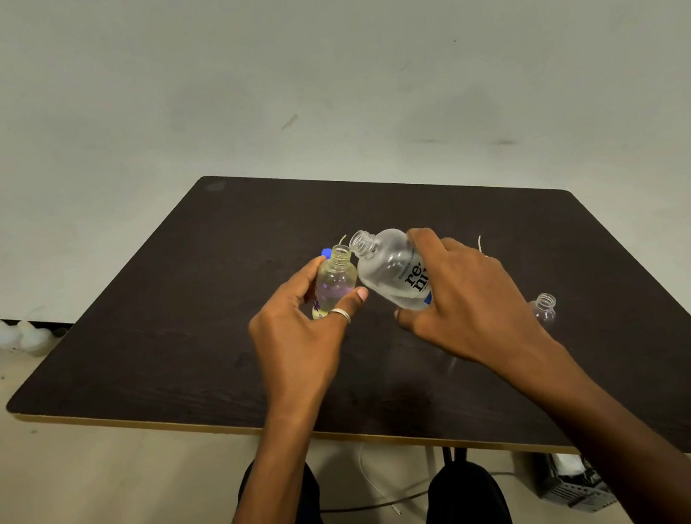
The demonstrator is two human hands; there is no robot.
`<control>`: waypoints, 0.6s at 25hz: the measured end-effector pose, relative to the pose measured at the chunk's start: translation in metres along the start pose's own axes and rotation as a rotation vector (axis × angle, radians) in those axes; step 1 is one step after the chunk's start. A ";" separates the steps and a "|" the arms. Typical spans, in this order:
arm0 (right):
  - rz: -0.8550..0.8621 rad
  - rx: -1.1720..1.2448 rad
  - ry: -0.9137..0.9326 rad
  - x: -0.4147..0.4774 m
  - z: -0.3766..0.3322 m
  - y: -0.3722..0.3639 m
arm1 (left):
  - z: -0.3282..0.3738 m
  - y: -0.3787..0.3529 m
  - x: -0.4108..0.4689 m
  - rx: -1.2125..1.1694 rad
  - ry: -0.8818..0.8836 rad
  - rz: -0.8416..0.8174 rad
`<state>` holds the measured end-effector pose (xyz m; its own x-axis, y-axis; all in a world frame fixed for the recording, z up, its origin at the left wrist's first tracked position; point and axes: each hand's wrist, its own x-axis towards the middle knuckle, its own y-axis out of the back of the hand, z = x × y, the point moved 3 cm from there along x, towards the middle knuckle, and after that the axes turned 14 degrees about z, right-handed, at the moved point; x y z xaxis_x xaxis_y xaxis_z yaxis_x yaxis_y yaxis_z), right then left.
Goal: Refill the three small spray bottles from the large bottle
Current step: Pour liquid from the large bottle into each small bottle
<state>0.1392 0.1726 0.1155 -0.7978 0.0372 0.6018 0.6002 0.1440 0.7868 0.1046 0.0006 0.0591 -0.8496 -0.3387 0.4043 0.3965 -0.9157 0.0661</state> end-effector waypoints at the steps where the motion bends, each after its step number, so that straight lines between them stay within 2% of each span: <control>1: -0.008 0.032 -0.024 -0.002 0.001 -0.003 | 0.000 0.001 0.001 -0.001 -0.004 -0.005; 5: -0.030 0.155 -0.128 -0.005 0.004 -0.009 | -0.002 0.000 0.002 -0.002 0.011 -0.026; 9: -0.016 0.306 -0.301 -0.007 0.012 -0.009 | -0.014 -0.003 0.002 -0.056 0.098 -0.048; 15: 0.095 0.480 -0.467 -0.018 0.030 0.001 | -0.048 -0.013 0.010 -0.008 0.176 -0.066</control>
<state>0.1523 0.2018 0.1020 -0.7489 0.4790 0.4580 0.6627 0.5387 0.5202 0.0746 -0.0016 0.0183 -0.9216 -0.3101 0.2333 0.3360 -0.9385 0.0798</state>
